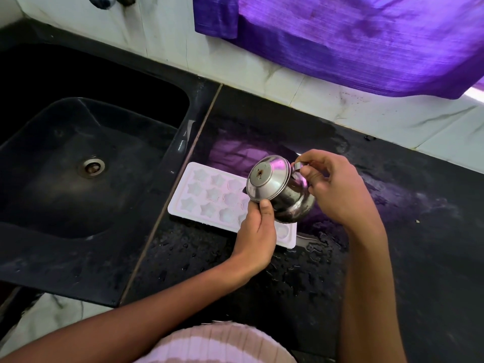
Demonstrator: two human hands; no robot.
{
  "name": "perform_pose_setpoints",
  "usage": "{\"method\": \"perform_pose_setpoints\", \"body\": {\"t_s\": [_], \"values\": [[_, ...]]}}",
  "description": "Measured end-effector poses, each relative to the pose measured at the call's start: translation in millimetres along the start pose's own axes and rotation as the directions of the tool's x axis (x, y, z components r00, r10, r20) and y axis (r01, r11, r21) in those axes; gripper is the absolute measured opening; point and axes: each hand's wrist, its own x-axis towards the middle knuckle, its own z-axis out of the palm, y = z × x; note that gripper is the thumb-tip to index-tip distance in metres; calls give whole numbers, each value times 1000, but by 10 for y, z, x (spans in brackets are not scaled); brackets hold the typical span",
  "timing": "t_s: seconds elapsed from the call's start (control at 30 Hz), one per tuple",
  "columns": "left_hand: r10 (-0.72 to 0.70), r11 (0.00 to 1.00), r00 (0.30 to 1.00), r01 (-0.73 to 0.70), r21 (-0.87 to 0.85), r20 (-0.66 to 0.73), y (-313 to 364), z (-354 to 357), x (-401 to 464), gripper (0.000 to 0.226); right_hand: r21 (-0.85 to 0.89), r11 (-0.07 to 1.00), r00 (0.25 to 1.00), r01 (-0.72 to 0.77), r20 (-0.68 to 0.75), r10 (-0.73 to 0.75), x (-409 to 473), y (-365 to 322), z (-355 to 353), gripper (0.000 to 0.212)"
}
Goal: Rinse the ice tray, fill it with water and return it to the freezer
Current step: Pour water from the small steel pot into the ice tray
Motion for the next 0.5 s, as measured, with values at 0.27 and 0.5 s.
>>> {"method": "perform_pose_setpoints", "body": {"t_s": [0.27, 0.5], "values": [[21, 1000, 1000, -21, -1, 2, 19, -3, -15, 41, 12, 1000, 1000, 0, -14, 1, -21, -26, -22, 18], [114, 993, 993, -114, 30, -9, -17, 9, -15, 42, 98, 995, 998, -11, -67, 18, -48, 35, -22, 22]]}}
